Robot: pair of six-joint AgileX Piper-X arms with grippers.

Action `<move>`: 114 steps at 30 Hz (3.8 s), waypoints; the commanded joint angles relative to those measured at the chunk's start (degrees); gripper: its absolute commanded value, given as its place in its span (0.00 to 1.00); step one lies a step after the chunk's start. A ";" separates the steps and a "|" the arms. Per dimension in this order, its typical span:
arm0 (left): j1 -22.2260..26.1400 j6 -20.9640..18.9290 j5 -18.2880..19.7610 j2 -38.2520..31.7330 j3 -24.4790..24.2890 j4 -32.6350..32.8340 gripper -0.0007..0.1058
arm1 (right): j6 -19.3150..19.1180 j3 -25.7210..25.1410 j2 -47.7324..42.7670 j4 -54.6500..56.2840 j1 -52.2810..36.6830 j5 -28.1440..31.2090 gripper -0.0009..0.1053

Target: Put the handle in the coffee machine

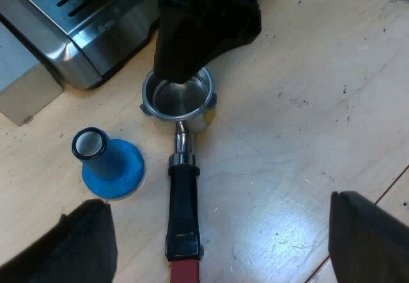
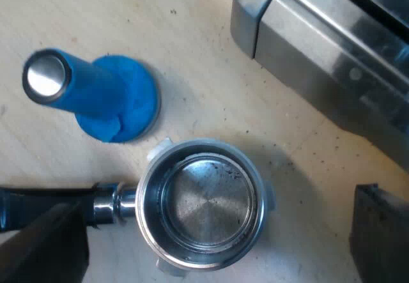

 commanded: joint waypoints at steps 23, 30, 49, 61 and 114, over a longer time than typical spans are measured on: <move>0.03 -0.57 0.37 -0.18 0.01 0.06 0.66 | -3.14 -0.72 8.90 -5.17 -0.10 -6.46 0.80; 0.03 -0.57 0.37 -0.18 0.01 0.06 0.66 | -3.14 -1.25 10.91 -5.18 -0.10 -7.32 0.80; 0.03 -0.57 0.37 -0.18 0.01 0.06 0.66 | -4.40 -1.25 11.25 -2.00 0.03 -8.47 0.75; 0.03 -0.57 0.37 -0.18 0.01 0.06 0.66 | -6.97 -1.25 11.25 -2.25 0.13 -8.31 0.42; 0.03 15.62 8.75 13.99 0.18 -6.44 0.67 | 5.13 -1.25 -8.44 17.53 -2.62 2.87 0.01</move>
